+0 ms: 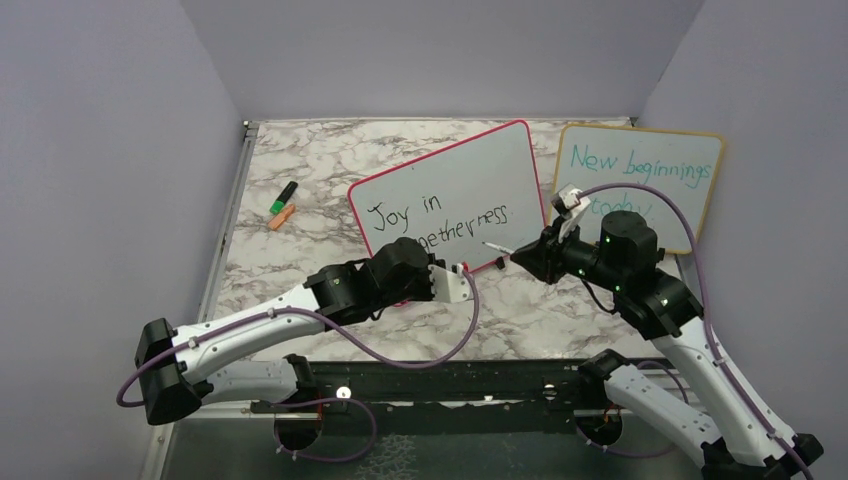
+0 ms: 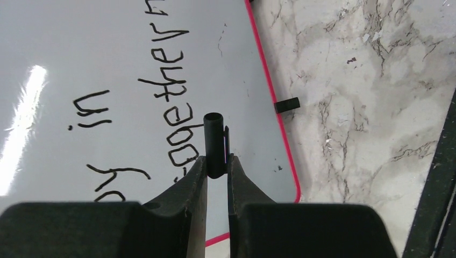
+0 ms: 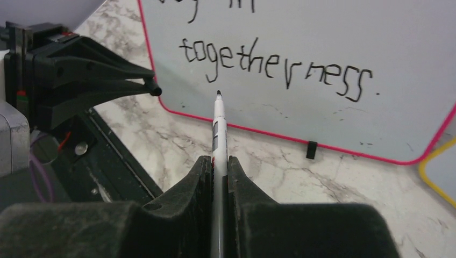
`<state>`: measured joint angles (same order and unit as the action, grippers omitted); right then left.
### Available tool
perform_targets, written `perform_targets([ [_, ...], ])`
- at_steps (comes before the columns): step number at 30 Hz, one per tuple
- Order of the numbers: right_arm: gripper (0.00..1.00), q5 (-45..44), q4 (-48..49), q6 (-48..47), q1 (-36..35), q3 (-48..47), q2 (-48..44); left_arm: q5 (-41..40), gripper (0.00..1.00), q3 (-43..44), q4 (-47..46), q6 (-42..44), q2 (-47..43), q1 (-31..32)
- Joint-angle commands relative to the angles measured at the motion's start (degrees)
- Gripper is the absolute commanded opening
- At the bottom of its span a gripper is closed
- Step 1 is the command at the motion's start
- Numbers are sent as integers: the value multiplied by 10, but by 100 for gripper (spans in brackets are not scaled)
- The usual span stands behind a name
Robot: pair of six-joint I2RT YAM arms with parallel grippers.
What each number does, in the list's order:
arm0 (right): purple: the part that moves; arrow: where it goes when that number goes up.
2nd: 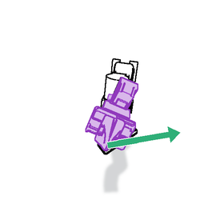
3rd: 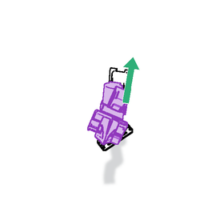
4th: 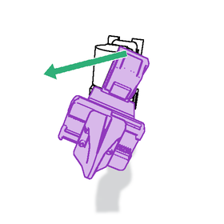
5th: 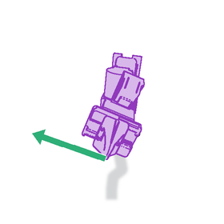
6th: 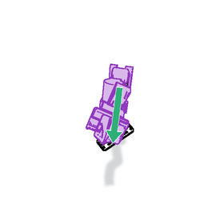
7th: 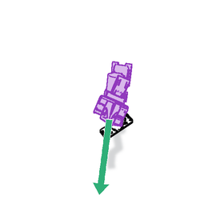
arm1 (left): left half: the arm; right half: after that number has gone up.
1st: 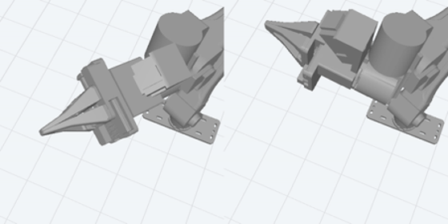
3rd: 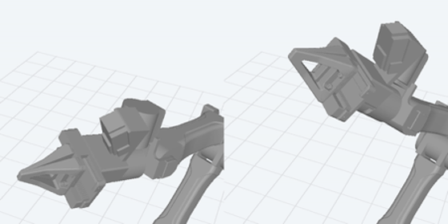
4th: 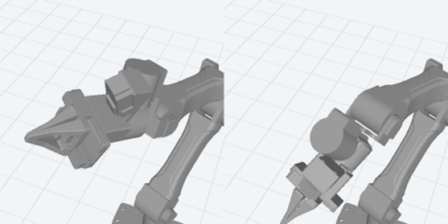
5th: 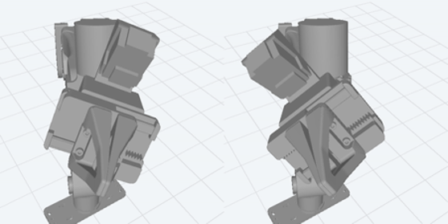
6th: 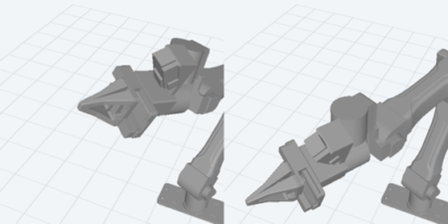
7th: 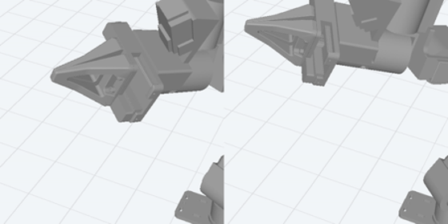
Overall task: Write a sentence on the whiteboard
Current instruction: Pick up the pen cap from the center of the board, then close the whiteboard marker.
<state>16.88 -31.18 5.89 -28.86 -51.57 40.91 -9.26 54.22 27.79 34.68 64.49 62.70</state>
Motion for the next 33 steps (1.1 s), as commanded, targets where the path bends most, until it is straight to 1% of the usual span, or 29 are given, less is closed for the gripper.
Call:
perform_targets([
  [1,1,136,6,-13,2,-22,11,38,0,-20,-44,98,-41,2],
  [8,0,208,9,-22,2,-30,23,70,0,-66,-105,160,-93,2],
  [14,0,259,8,-37,2,-29,42,83,0,-64,-111,160,-89,2],
  [19,0,262,13,-39,2,-27,51,92,0,-59,-111,156,-82,2],
  [21,0,262,14,-41,2,-26,55,110,0,-57,-111,151,-80,2],
  [25,1,260,12,-47,2,-25,63,120,0,-56,-113,146,-77,2],
  [33,0,264,13,-50,2,-27,71,122,0,-47,-113,139,-71,2],
])
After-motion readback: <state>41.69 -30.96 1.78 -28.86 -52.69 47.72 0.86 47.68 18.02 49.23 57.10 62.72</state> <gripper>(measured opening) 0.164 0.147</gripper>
